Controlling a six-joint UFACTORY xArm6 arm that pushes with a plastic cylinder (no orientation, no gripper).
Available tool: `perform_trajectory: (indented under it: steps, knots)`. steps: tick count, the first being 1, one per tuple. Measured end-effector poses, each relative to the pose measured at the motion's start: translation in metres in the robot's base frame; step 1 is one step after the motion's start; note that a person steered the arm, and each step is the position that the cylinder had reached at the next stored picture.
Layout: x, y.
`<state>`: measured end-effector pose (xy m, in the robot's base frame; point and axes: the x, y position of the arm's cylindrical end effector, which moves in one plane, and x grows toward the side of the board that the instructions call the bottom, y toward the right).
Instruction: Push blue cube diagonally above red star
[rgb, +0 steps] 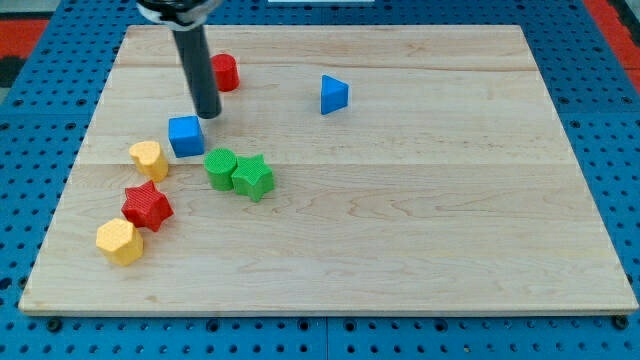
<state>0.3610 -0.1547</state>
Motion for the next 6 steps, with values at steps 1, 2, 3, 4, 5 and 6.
perform_trajectory:
  steps: [1, 2, 3, 4, 5, 6]
  knots:
    - [0.028, -0.003]
    - [0.061, 0.008]
    - [0.071, 0.007]
    - [0.045, 0.008]
    - [0.035, 0.068]
    - [0.046, 0.129]
